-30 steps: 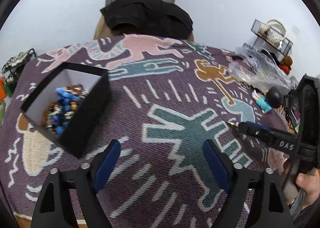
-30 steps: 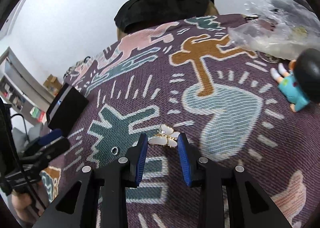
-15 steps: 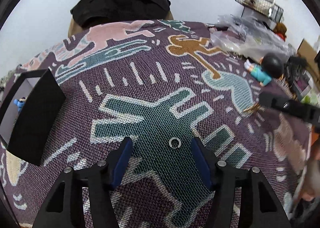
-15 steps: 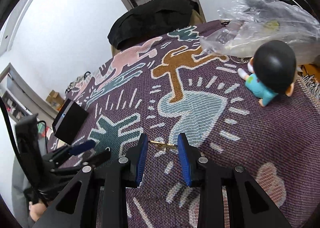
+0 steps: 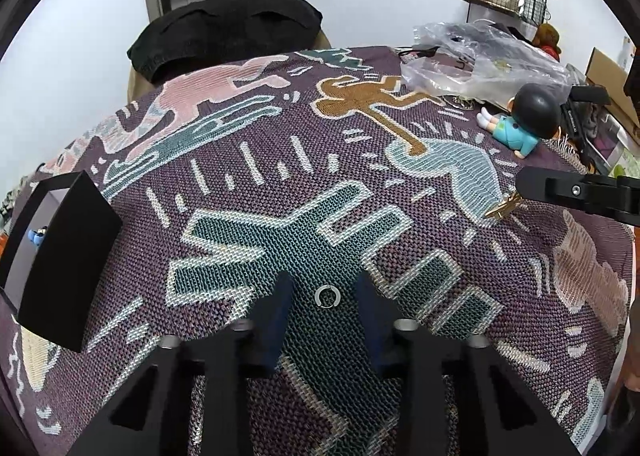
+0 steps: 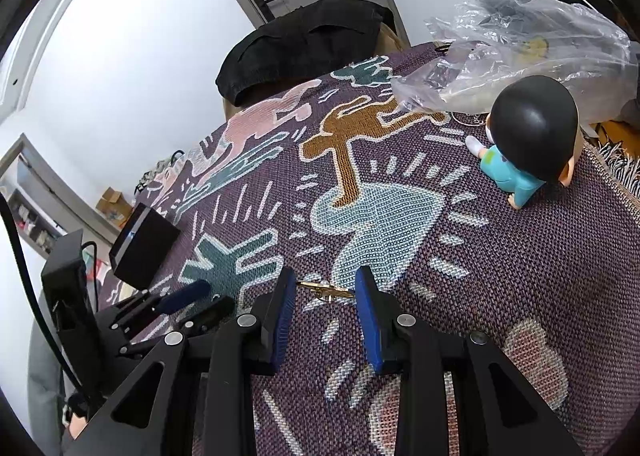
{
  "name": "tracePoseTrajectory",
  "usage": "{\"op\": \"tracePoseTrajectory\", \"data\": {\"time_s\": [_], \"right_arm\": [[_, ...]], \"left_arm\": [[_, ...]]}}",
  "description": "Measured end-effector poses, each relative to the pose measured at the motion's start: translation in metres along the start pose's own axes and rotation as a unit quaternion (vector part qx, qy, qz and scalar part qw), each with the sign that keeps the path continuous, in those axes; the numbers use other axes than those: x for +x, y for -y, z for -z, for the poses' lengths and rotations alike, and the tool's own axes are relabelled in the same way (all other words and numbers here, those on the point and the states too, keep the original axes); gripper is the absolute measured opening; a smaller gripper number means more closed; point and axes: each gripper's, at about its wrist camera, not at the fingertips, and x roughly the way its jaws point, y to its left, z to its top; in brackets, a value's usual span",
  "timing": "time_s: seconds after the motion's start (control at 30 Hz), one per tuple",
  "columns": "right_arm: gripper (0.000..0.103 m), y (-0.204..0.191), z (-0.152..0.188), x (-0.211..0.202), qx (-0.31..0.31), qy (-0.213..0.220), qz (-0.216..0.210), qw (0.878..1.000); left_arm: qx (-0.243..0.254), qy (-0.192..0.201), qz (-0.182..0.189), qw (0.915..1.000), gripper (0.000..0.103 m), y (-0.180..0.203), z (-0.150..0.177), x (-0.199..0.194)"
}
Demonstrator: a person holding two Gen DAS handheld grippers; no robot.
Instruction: Organize jewelry
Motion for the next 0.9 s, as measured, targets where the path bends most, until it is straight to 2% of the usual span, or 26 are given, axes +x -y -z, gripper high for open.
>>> {"op": "tracePoseTrajectory", "data": {"time_s": [0.03,0.23,0.37,0.9], "right_arm": [[0.032,0.000,0.000,0.000,0.000,0.000,0.000,1.000],[0.032,-0.006,0.000,0.000,-0.006,0.001,-0.003,1.000],[0.032,-0.010,-0.001,0.000,-0.010,0.002,-0.006,1.000],[0.032,-0.051,-0.007,0.001,-0.040,0.009,-0.028,0.999]], "left_arm": [[-0.002,0.000,0.001,1.0000,0.013,0.000,0.000,0.000],[-0.007,-0.002,0.008,0.9999,0.013,-0.003,0.001,-0.003],[-0.016,0.011,0.007,0.9998,0.013,-0.010,-0.002,-0.014],[-0.079,0.073,-0.035,0.9936,0.013,-0.091,-0.019,-0.079]]}}
